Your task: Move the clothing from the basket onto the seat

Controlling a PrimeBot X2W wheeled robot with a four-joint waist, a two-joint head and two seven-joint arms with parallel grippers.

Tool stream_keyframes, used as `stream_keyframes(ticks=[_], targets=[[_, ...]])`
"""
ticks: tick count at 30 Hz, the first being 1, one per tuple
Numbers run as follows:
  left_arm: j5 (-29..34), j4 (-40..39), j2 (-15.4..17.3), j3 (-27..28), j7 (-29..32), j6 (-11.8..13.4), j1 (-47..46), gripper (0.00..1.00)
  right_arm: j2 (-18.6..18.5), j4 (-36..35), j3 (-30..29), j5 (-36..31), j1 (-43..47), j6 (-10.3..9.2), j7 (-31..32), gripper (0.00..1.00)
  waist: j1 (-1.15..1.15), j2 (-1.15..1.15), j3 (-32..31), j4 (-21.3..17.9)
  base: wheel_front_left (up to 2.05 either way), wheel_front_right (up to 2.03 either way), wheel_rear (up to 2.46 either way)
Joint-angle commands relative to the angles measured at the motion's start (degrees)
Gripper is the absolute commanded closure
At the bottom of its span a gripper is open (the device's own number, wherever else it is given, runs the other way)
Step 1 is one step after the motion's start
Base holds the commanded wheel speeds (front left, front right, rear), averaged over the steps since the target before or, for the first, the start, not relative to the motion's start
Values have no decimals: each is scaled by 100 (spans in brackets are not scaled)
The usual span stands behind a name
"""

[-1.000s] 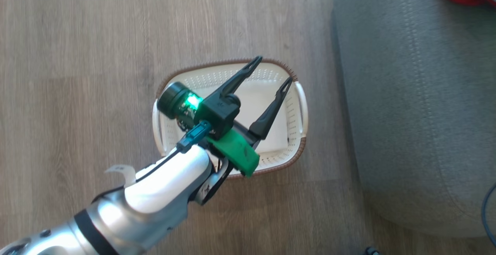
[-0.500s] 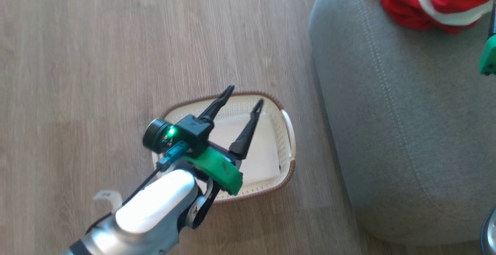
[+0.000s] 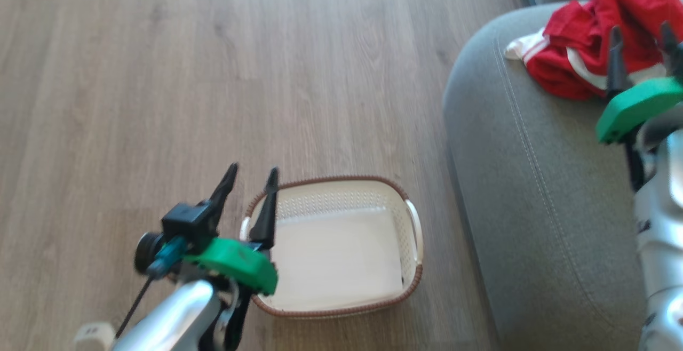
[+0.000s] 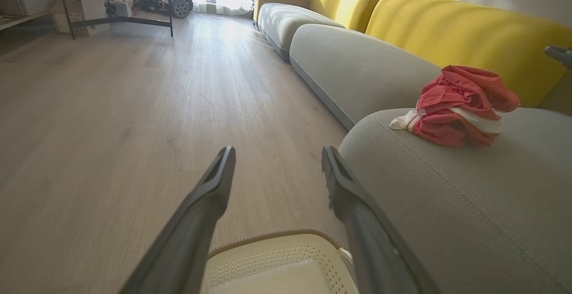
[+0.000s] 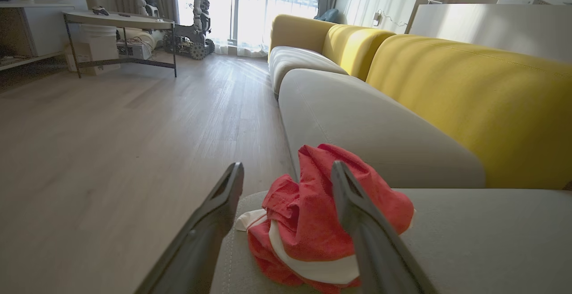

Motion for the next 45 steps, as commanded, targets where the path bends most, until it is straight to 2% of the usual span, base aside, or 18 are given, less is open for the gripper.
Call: stream_keyframes(ticks=[1, 10, 14, 18, 22, 30, 45], targets=[[22, -225, 219, 419, -69, 80, 108, 0, 133, -305, 230, 154, 91, -2, -53, 0, 0, 0, -257, 205, 0, 0, 0], [241, -408, 420, 1291, -70, 202, 1180, 0, 678, -1075, 753, 849, 1175, -2, -53, 0, 0, 0, -666, 513, 0, 0, 0], [373, -562, 438, 1772, -70, 141, 1686, 0, 864, -1594, 912, 1091, 1833, -2, -53, 0, 0, 0, -759, 632, 0, 0, 0], [505, -590, 455, 1976, -71, 122, 1901, 0, 898, -1923, 997, 1195, 2184, -2, -53, 0, 0, 0, -801, 682, 0, 0, 0], [663, -582, 476, 2138, -71, 111, 2100, 0, 903, -2242, 1299, 1605, 2632, -2, -53, 0, 0, 0, -853, 718, 0, 0, 0], [662, -453, 387, 2495, -71, -109, 2441, 0, 905, -2662, 1632, 1875, 3331, -2, -53, 0, 0, 0, -931, 702, 0, 0, 0], [823, -367, 163, 2836, -71, -386, 2861, 0, 905, -2996, 1734, 2184, 3879, -2, -53, 0, 0, 0, -1023, 611, 0, 0, 0]])
